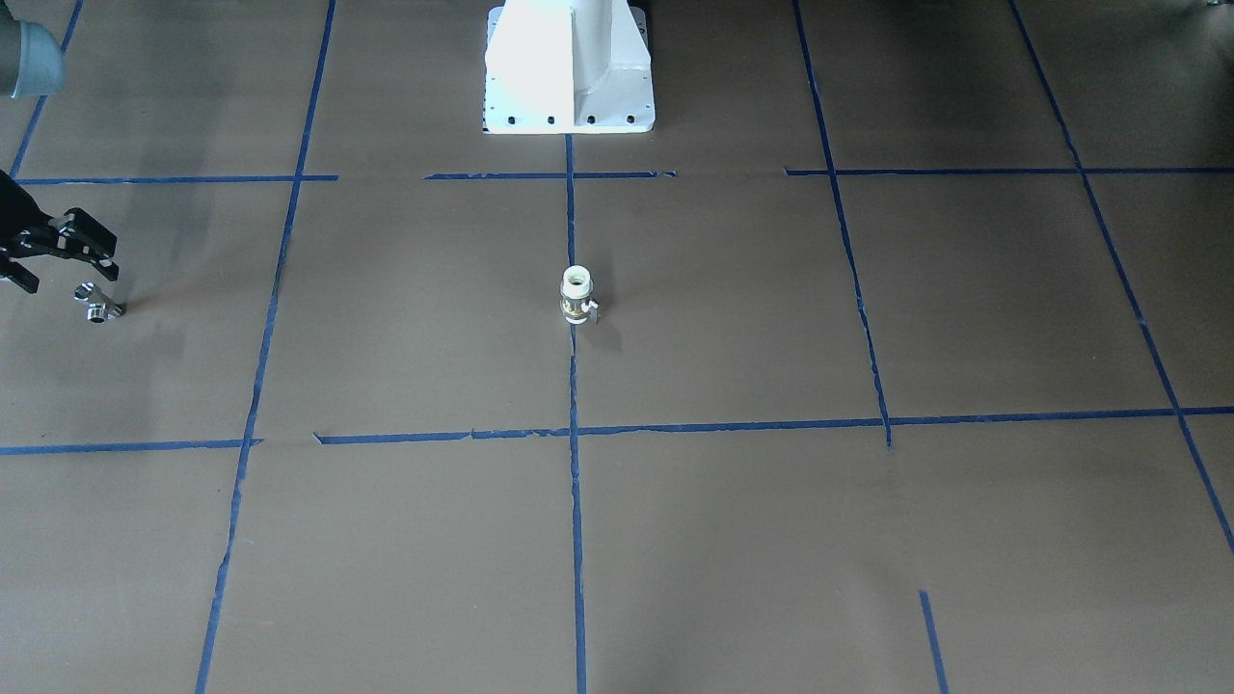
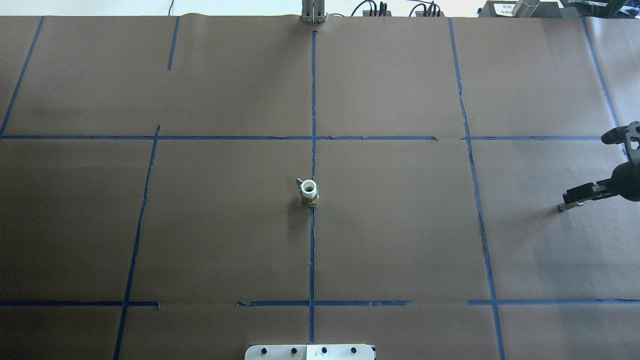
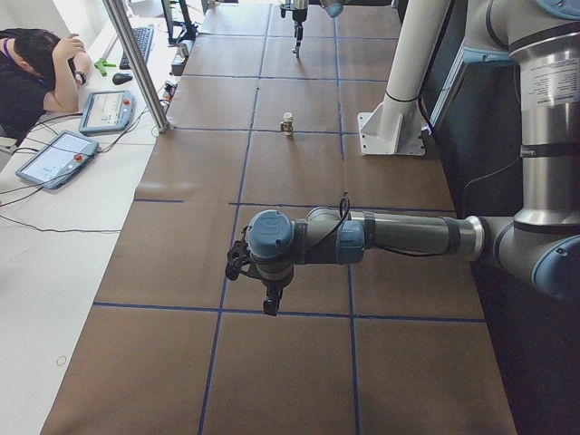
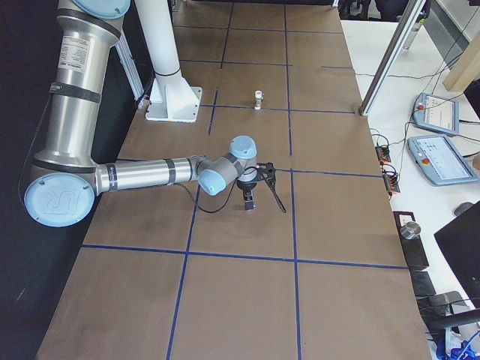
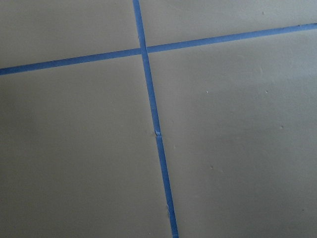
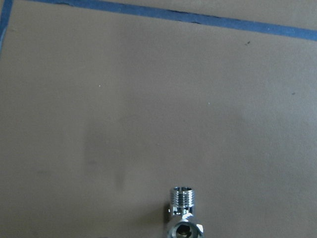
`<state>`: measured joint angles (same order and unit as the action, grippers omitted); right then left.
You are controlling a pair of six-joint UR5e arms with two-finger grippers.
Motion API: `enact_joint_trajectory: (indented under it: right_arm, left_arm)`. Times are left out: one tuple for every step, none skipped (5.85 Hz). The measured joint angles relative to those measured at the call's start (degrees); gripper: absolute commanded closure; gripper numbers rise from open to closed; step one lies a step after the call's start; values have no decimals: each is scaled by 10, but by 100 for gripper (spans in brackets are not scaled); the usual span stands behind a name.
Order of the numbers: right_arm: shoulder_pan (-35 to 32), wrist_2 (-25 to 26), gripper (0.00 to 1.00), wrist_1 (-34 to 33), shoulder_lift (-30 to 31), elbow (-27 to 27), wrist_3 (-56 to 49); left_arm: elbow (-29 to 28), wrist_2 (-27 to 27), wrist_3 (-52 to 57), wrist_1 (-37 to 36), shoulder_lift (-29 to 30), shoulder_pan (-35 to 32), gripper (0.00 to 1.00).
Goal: Assemble PPR valve and pipe with both arms
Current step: 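Lower the right gripper onto the chrome pipe fitting and grasp it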
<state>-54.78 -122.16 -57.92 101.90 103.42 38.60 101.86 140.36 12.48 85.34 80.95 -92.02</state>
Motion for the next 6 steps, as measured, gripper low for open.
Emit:
enact_joint_trajectory:
  right_arm:
    - [9,4,8,1,-1,-8,-2]
    - [15,5,15,1,-1,-13,-2]
    - [18,5,15,1,-4,-18,-3]
    - [18,6,15,1,-14,-24,-3]
    - [18,7,15,1,-27,-31,-3]
    - [17,7,15,1,-32,-35,-3]
  left_arm:
    - [0,0,0,0,0,0,0]
    - [0,0,0,0,-1,0,0]
    - [0,0,0,0,-1,0,0]
    - [0,0,0,0,-1,0,0]
    - [0,0,0,0,-1,0,0]
    - [0,0,0,0,-1,0,0]
